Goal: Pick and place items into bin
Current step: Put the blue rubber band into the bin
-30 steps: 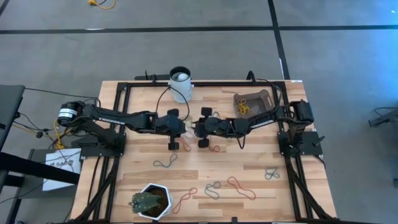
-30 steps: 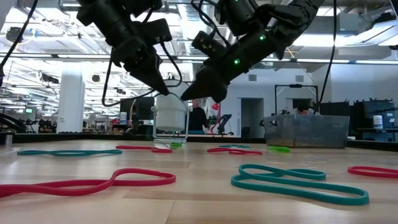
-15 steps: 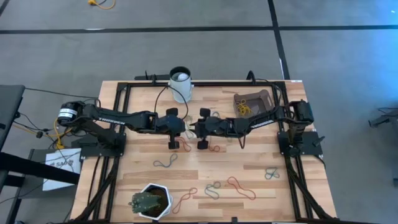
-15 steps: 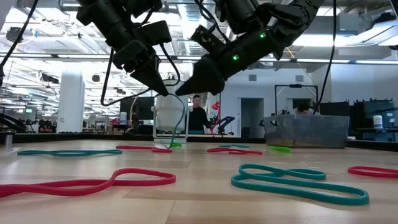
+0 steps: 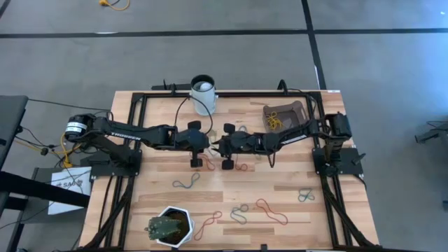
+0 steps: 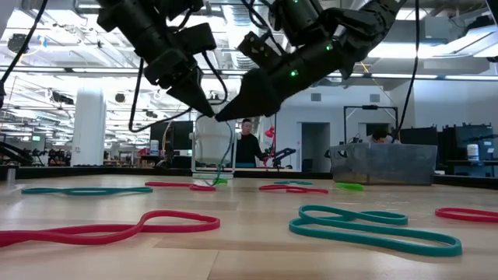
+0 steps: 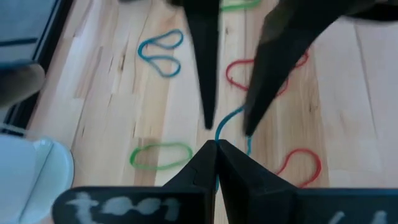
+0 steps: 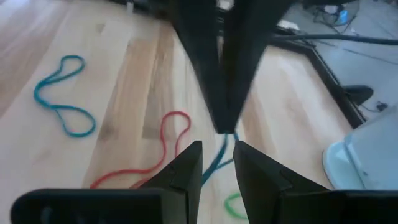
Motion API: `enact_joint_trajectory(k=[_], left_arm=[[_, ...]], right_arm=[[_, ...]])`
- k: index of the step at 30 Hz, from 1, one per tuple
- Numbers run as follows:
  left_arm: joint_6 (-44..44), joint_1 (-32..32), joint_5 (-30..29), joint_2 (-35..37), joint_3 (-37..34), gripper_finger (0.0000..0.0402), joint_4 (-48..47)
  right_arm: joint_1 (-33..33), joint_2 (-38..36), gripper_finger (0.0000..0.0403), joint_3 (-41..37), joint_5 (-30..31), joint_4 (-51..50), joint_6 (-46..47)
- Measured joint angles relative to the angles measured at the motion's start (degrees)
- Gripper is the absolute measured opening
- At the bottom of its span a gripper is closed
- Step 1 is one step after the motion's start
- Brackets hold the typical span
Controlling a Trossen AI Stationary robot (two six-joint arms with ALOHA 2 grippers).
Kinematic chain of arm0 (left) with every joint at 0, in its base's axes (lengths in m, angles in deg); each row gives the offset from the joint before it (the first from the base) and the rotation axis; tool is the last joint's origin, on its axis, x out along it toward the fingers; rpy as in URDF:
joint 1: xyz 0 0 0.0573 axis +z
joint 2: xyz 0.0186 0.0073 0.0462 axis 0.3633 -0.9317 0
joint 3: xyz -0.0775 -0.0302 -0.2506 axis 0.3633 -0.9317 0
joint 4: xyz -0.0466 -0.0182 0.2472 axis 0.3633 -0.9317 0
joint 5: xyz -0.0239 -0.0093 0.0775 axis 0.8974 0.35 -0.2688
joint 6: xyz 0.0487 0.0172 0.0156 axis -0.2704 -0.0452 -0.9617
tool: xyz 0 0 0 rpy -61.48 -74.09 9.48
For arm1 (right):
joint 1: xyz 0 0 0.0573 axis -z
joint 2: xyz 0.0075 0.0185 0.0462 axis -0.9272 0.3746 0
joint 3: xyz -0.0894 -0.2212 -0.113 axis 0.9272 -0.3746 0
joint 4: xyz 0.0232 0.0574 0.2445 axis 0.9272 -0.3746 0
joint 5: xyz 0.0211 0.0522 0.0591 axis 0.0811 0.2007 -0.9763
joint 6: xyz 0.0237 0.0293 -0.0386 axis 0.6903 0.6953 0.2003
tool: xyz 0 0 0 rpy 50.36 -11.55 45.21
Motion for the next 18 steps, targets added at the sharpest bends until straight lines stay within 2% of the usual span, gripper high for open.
enact_joint_trajectory(k=[13, 18], left_arm=[[-1.4, -0.2, 0.1, 0.0, 0.0, 0.0000, 1.8], [-2.4, -0.2, 0.1, 0.0, 0.0, 0.0000, 3.7]], right_arm=[[0.9, 0.0, 0.0086, 0.1, -0.3, -0.6, 1.4], [1.0, 0.0, 0.0067, 0.1, -0.3, -1.1, 1.4]])
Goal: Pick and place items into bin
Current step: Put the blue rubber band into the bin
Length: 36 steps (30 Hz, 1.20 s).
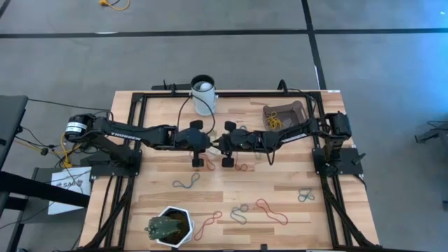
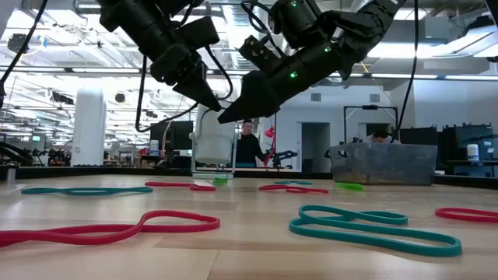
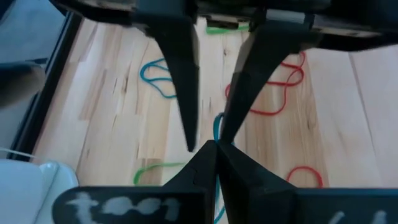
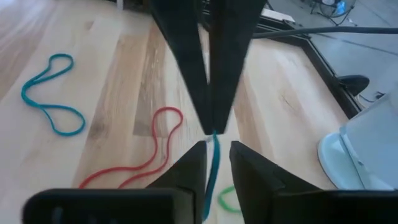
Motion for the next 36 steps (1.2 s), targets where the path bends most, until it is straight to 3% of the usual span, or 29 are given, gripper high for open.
enact_joint_trajectory(k=[6, 15, 22, 25, 36], left_arm=[[0.8, 0.0, -0.3, 0.0, 0.0, 0.0000, -0.5], [3.9, 0.0, -4.8, 0.0, 0.0, 0.0006, -0.6], [5.1, 0.0, -4.8, 0.0, 0.0, 0.0048, -0.6], [6.4, 0.0, -4.8, 0.0, 0.0, 0.0067, -0.6], [9.7, 0.0, -5.0, 0.0, 0.0, 0.0083, -2.7]], right_arm=[[0.0, 0.0, 0.0007, 0.0, 0.0, -0.6, -0.1], [0.0, 0.0, 0.0003, 0.0, 0.0, -0.8, -0.1], [0.0, 0.0, 0.0001, 0.0, 1.9, -1.5, 0.0], [0.0, 0.0, 0.0001, 0.0, 7.9, -2.4, 0.0], [2.8, -1.4, 0.0001, 0.0, 47.7, -19.0, -4.3]])
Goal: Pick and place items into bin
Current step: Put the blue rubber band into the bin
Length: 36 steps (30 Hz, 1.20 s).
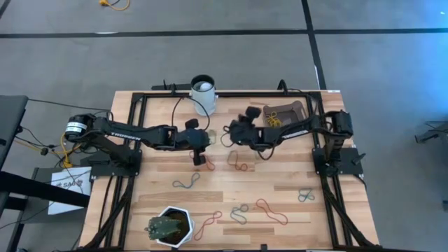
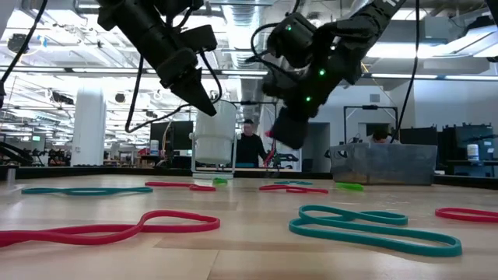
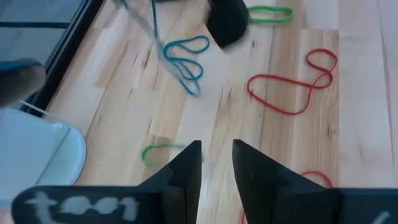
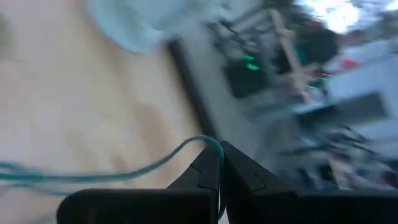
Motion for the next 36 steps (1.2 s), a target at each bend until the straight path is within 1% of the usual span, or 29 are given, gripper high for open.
enact_joint_trajectory(k=[3, 5, 7, 10, 12, 13, 14, 18, 20, 24, 27, 32, 36], left_arm=[[0.5, 0.0, 0.0, 0.0, 0.0, 0.0083, -0.9], [1.2, 0.0, 0.0, 0.0, 0.0, 0.0083, -1.4], [2.1, 0.0, 0.0, 0.0, 0.0, 0.0083, -1.8], [3.2, 0.0, 0.0, 0.0, 0.0, 0.0083, -2.7], [3.4, 0.0, 0.0, 0.0, 0.0, 0.0083, -2.6], [3.4, 0.0, 0.0, 0.0, 0.0, 0.0083, -2.6], [3.5, 0.0, 0.0, 0.0, 0.0, 0.0083, -2.6], [4.0, 0.0, 0.0, 0.0, 0.0, 0.0083, -2.6], [4.0, 0.0, 0.0, 0.0, 0.0, 0.0083, -2.5], [4.0, 0.0, 0.1, 0.0, 0.0, 0.0083, -2.5], [4.0, 0.0, 0.1, 0.0, -0.6, 0.0083, -1.7], [4.0, 0.0, 0.1, 0.0, -2.4, 0.0083, -1.5], [4.0, 0.0, 0.0, 0.0, -2.5, 0.0083, -2.0]], right_arm=[[1.4, -3.0, 0.0001, 0.0, 6.0, -5.3, -0.7], [2.6, -5.8, 0.0001, 0.1, 8.2, -8.3, -0.5], [4.2, -9.4, 0.0001, 0.1, 8.8, -12.3, 0.7], [7.0, -15.2, 0.0001, 0.1, 8.2, -17.9, 3.1], [9.1, -19.4, 0.0001, 0.0, 5.8, -22.1, 5.7], [10.3, -21.3, 0.0000, 0.1, 3.3, -24.5, 7.3], [11.8, -23.5, 0.0000, 0.1, -0.4, -27.7, 9.3], [18.7, -29.5, 0.0000, -0.6, -18.7, -37.0, 18.9], [22.0, -31.5, 0.0000, -2.9, -23.4, -38.1, 21.1], [27.0, -33.4, 0.0001, -9.2, -23.5, -37.1, 21.0], [29.8, -33.5, 0.0000, -14.1, -24.1, -33.3, 21.3], [32.5, -33.4, 0.0000, -20.6, -26.5, -26.8, 21.4], [33.9, -33.4, 0.0001, -22.8, -26.8, -25.9, 22.3]])
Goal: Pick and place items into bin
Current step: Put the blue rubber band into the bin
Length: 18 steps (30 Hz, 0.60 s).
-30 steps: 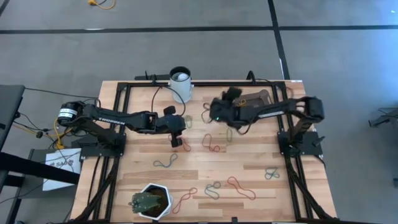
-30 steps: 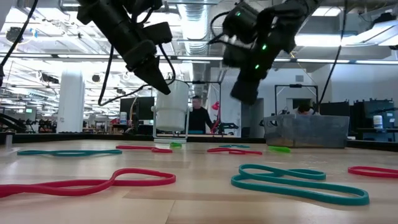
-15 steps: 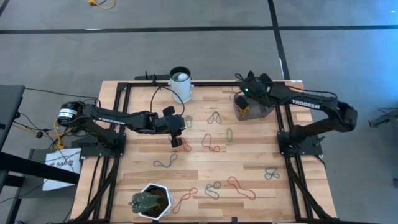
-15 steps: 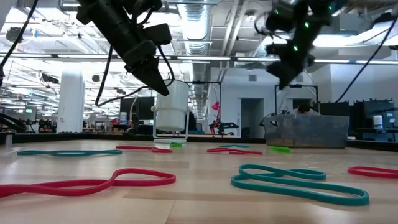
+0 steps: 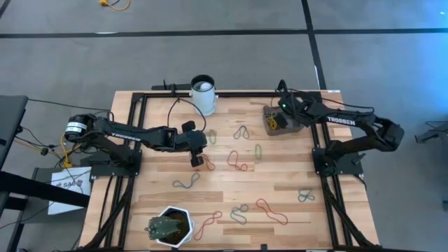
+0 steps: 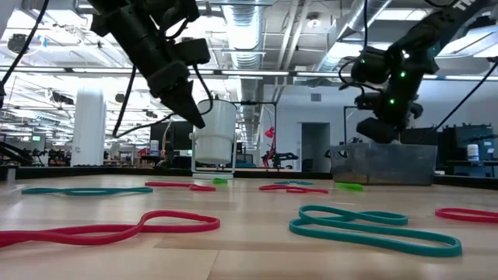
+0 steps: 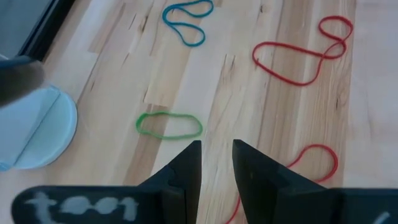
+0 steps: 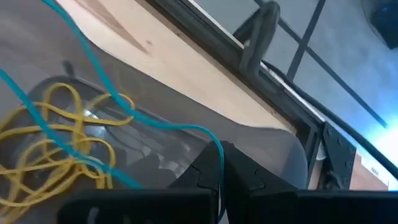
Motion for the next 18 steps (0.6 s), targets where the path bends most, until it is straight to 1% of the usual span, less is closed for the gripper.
enact_joint_trajectory(k=[15, 18], left_arm=[[0.0, 0.0, 0.0, 0.0, 0.0, 0.0083, 1.0], [0.0, 0.0, -0.1, 0.0, 0.0, 0.0083, 1.0]], right_arm=[[3.6, 0.0, 0.0001, -0.5, 0.0, 0.2, 1.6], [4.7, 0.0, 0.0001, -0.5, 0.8, 0.2, 4.1]])
